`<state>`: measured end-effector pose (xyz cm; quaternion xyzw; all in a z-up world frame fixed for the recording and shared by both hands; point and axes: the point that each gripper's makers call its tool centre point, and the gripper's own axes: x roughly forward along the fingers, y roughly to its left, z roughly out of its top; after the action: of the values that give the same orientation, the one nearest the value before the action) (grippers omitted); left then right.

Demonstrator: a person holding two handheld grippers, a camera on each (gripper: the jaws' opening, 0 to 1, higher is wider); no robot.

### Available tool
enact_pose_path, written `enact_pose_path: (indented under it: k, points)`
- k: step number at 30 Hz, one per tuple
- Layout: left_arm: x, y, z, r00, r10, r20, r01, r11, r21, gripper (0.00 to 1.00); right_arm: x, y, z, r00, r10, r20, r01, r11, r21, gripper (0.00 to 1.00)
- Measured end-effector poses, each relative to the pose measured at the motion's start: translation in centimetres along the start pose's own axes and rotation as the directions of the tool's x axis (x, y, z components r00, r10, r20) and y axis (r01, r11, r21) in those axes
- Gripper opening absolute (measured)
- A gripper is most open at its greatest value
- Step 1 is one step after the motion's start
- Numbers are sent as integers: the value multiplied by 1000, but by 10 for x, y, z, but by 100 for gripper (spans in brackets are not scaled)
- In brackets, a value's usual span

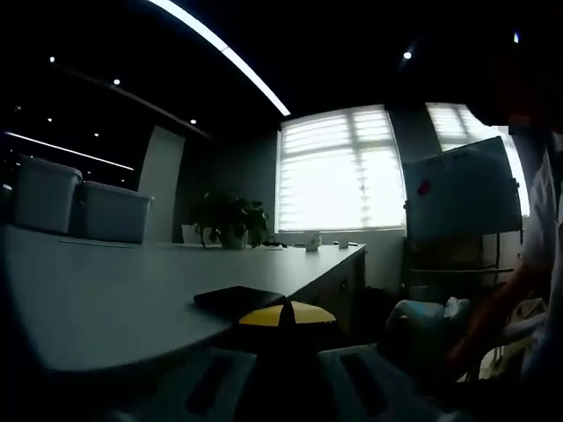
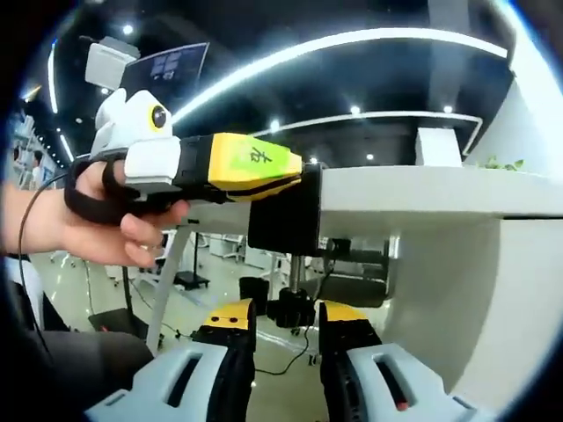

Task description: Clamp the fixed fixture on the desktop, loosen the retaining clip, secure it to the edge of the desk, and tighten the retaining clip.

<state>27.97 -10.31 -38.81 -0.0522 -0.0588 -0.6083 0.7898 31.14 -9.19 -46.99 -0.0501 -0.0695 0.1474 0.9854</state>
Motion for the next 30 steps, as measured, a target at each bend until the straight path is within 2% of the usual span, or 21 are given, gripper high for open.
enact_pose_path:
  k: [5, 8, 16, 20, 21, 27, 29, 30]
  points:
    - [1, 0, 0, 1000, 7, 4, -7, 1000, 16, 1, 9, 3, 1, 999, -52, -11, 52, 999, -3, 27]
    - [1, 1, 0, 1000, 8, 3, -8, 1000, 22, 1, 9, 1, 1, 992, -126, -7, 126, 992, 4, 27]
    - [2, 1, 0, 1000, -2, 6, 2, 999, 34, 1, 16, -3, 1, 977, -213, -16, 213, 977, -19, 27]
    - [1, 1, 0, 1000, -6, 21, 5, 1000, 21, 1, 17, -16, -7, 959, -281, -36, 283, 956, 77, 27]
    - [1, 1, 0, 1000, -7, 23, 6, 1000, 20, 1, 17, -18, -10, 955, -296, -37, 298, 944, 138, 28]
    - [1, 1, 0, 1000, -5, 14, 5, 1000, 28, 1, 18, -12, -9, 955, -296, -9, 296, 952, 75, 26]
    - [1, 0, 0, 1000, -6, 12, 5, 999, 36, 1, 18, -12, -9, 960, -278, 2, 278, 960, 37, 26]
    - [1, 0, 0, 1000, -7, 12, 6, 999, 37, 1, 19, -10, -9, 969, -245, 17, 244, 970, 16, 25]
